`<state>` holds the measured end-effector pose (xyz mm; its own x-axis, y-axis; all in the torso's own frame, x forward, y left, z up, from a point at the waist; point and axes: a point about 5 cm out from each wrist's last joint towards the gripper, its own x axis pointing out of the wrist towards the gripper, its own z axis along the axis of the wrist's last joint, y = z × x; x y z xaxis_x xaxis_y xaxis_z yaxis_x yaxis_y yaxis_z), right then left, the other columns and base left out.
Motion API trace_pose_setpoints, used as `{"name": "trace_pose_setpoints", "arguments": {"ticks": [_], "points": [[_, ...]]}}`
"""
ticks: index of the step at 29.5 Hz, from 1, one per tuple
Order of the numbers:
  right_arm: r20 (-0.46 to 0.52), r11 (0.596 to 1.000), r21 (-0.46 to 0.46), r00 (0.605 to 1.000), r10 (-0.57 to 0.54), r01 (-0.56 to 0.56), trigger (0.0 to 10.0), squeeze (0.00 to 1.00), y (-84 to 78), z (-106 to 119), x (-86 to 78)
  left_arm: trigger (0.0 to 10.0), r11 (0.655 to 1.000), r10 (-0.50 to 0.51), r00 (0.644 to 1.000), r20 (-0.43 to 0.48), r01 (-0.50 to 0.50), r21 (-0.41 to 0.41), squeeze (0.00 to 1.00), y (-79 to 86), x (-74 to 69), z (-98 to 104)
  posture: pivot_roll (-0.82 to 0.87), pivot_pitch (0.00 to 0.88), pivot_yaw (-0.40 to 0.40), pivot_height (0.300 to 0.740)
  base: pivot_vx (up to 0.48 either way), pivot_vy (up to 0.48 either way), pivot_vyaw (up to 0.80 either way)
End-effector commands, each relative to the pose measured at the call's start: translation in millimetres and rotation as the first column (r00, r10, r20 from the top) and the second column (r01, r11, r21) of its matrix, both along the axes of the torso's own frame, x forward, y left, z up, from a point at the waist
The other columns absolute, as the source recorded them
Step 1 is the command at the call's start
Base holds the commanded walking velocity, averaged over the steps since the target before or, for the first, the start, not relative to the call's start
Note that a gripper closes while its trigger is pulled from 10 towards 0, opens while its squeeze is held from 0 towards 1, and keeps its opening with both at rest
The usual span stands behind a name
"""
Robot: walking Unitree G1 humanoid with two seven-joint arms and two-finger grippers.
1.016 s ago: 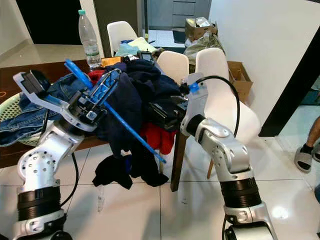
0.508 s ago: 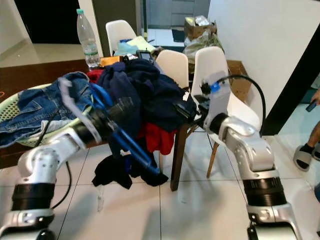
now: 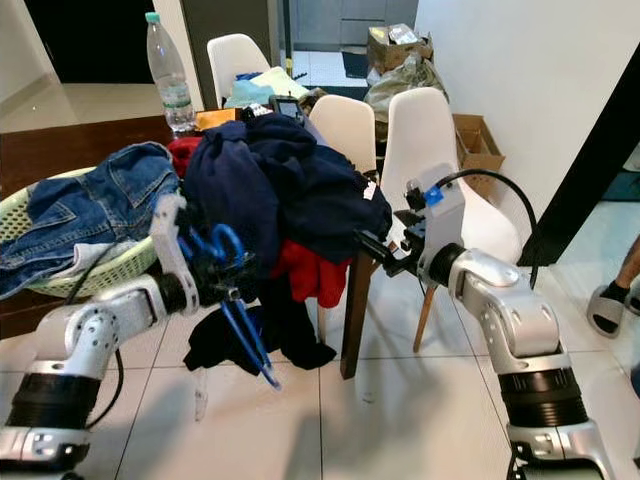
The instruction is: Hang hanger
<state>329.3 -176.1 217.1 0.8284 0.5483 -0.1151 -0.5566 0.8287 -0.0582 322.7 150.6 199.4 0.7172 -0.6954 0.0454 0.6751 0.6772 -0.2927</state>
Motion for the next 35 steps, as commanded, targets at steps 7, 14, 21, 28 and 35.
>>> {"name": "trace_pose_setpoints", "arguments": {"ticks": [7, 14, 21, 28, 35], "points": [[0.045, 0.998, 0.048, 0.998, 0.043, -0.045, 10.0, 0.0, 4.3, 7, -1.5, 10.0, 0.984, -0.02, 0.946, 0.323, 0.076, -0.16, 0.0, -8.6, -13.3, 52, 0.14, 0.03, -0.019, 0.74, 0.0, 0.0, 0.0], [0.097, 0.942, 0.123, 0.948, 0.302, -0.313, 10.0, 0.0, -11.5, 9, -40.2, 10.0, 0.913, 0.054, 0.913, 0.404, 0.118, -0.39, 0.0, 9.6, -19.3, 81, 0.14, 0.031, -0.019, 0.74, 0.0, 0.0, 0.0], [0.116, 0.876, 0.111, 0.882, 0.458, -0.469, 10.0, 0.21, -13.7, 14, -72.7, 10.0, 0.84, 0.151, 0.922, 0.357, 0.071, -0.538, 0.0, 29.7, -10.4, 82, 0.12, 0.034, -0.01, 0.74, 0.0, 0.0, 0.0], [0.096, 0.82, 0.102, 0.826, 0.555, -0.563, 10.0, 1.0, 17.2, 10, -84.1, 10.0, 0.79, 0.144, 0.931, 0.335, 0.096, -0.605, 0.0, 29.3, -8.3, 78, 0.12, 0.033, -0.006, 0.74, 0.0, 0.0, 0.0], [0.048, 0.824, 0.073, 0.827, 0.56, -0.562, 10.0, 0.06, 66.6, -3, -78.0, 10.0, 0.758, 0.063, 0.942, 0.33, 0.17, -0.629, 0.0, 18.3, -7.9, 76, 0.11, 0.027, 0.0, 0.74, 0.0, 0.0, 0.0]]}}
